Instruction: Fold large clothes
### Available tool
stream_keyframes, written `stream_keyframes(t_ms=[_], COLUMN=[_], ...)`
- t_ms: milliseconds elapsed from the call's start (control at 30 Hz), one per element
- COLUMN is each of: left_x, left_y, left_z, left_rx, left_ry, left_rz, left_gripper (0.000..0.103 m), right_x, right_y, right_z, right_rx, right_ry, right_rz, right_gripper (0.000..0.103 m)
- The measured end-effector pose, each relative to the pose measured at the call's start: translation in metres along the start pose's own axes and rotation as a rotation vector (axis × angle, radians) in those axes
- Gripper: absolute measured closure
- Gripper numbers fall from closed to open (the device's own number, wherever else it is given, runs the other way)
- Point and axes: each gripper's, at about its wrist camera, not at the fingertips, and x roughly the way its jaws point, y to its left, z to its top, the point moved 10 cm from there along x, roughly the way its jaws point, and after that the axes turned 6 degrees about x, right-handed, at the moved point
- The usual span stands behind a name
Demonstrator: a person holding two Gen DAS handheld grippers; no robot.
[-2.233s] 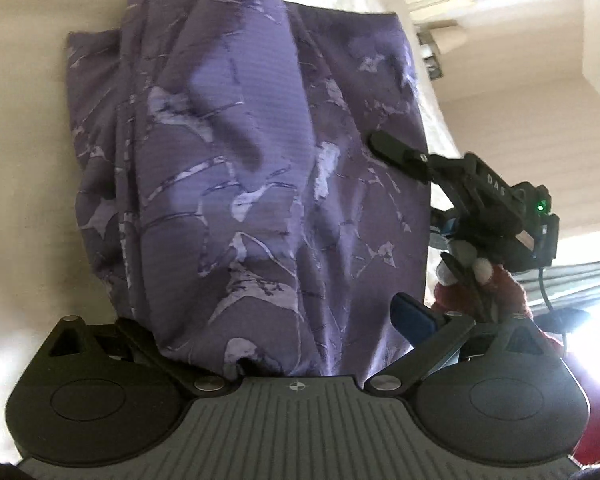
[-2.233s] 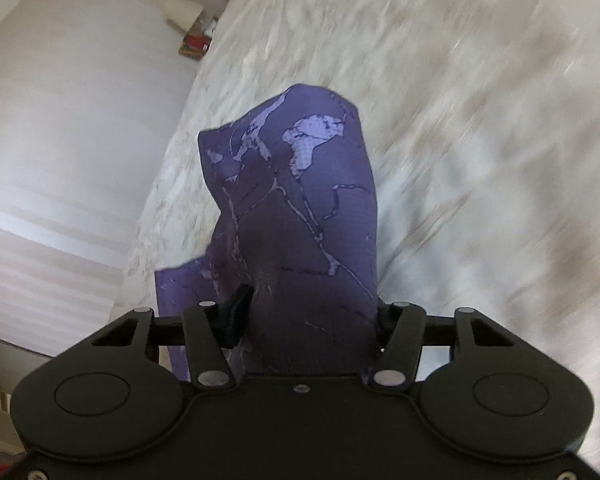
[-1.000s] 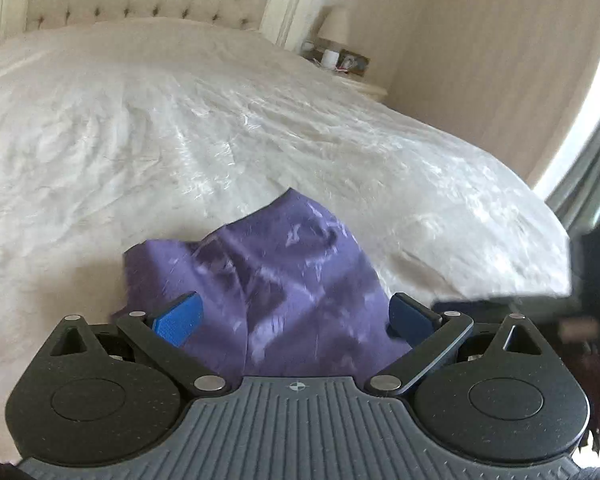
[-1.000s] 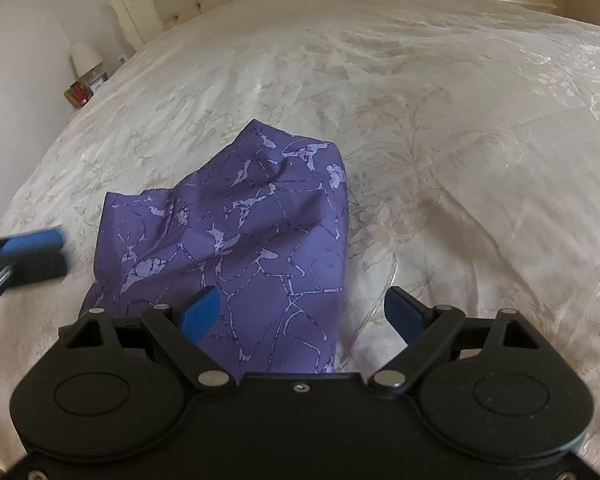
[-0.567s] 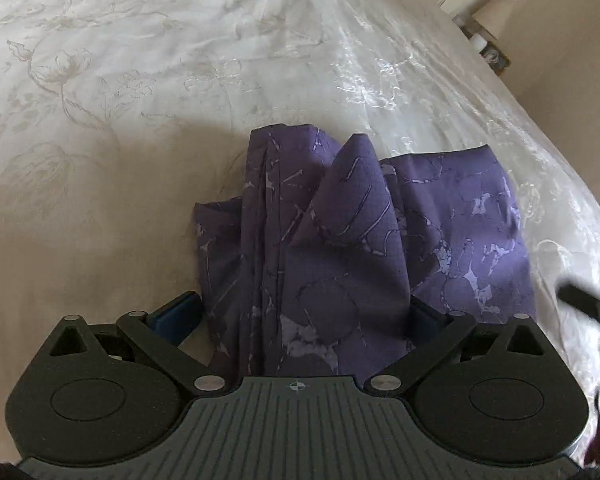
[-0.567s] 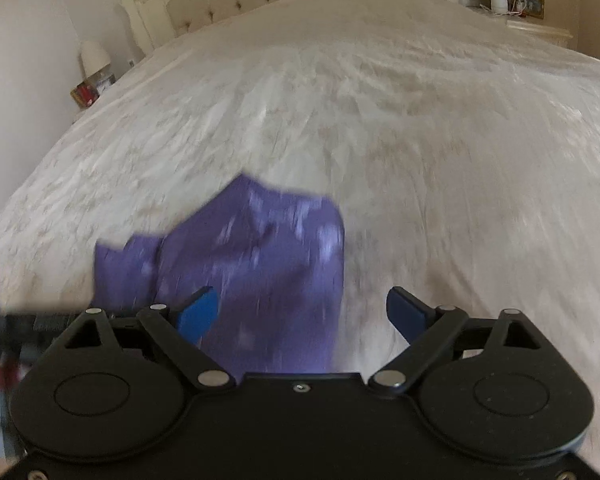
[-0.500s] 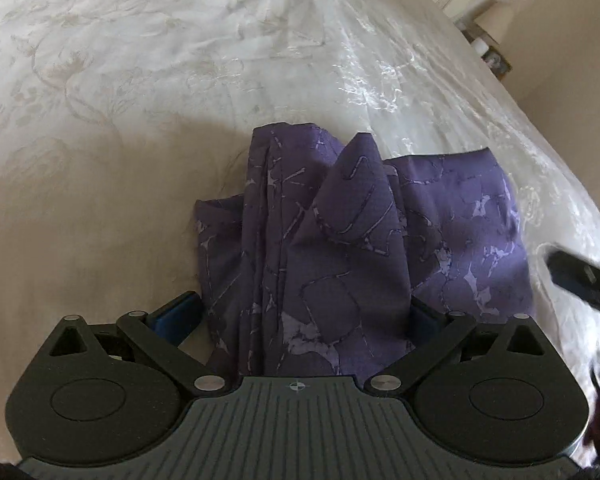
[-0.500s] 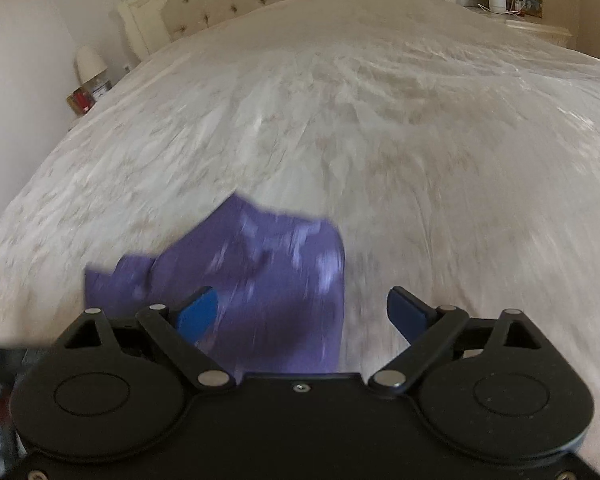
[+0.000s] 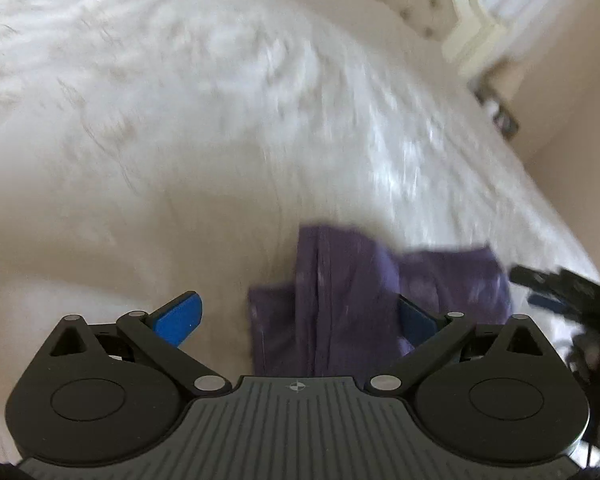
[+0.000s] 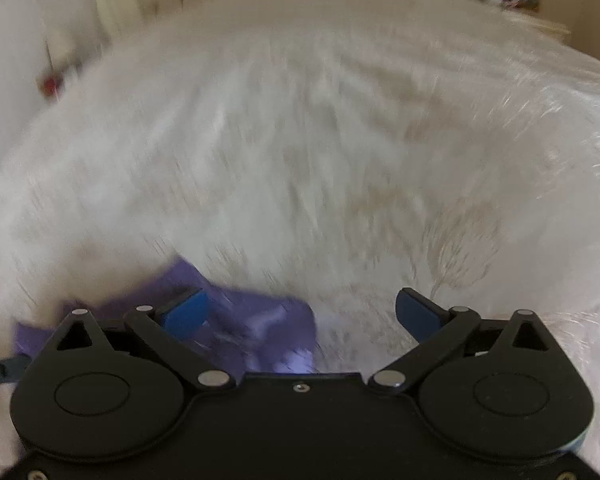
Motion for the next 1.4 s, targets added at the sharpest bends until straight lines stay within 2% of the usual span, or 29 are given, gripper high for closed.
stream_keyframes(t_ms=[67,167,367,533,633,767,867,967,1133,1400], left_x=[-0.015,-0.041,-0.099,-0.134,-0.154,-0.174,-0.188,-0.198,-0.21,-0.24], left_y=[0.0,-0.01,-0.054,-0.089,-0.102,-0.108,-0.11,-0.109,-0.101,-0.079], left_z=[0.011,0.025,0.027,0.004,-0.011,-0.024,-0.028,-0.033,-0.055,-0.087], left_rx=[-0.01,0.037,0.216,0.349,0.368,0.386,0.42,0.428,0.405,0.42], left_ry=[-0.051,-0.111,-0.164,-0.144,-0.145,-0.158,-0.18,-0.166,-0.084,-0.034], left_rz=[0.017,0.033,0.03,0.094,0.125,0.192,0.239,0.221,0.186,0.253], left_gripper=[0.001,0.001,0.0,0.001,0.001,0.001,0.001,0.001,0.001,0.001], right_x=[-0.028,-0.069,-0.127,-0.152,-0.165,-0.183,-0.198,-0.213,-0.236,-0.274], right_y=[0.003,0.008,0.019,0.028,0.035,0.047,0.051,0.058,0.071,0.088], right_z=[0.006,0.006,-0.022,-0.054,-0.074,-0.097,-0.113,-0.123,-0.143,-0.175], right_rx=[0.031,0.035,-0.004,-0.013,-0.019,-0.093,-0.091,-0.091,-0.055,-0.026], right_ry=[-0.077,-0.159,-0.21,-0.172,-0.149,-0.142,-0.133,-0.147,-0.154,-0.13], right_rz=[0.039,0.06,0.054,0.038,0.054,0.02,0.016,0.028,-0.005,-0.132], right_gripper=[0.001,0.001,0.001,0.001,0.001,0.001,0.001,0.001,0.001,0.001])
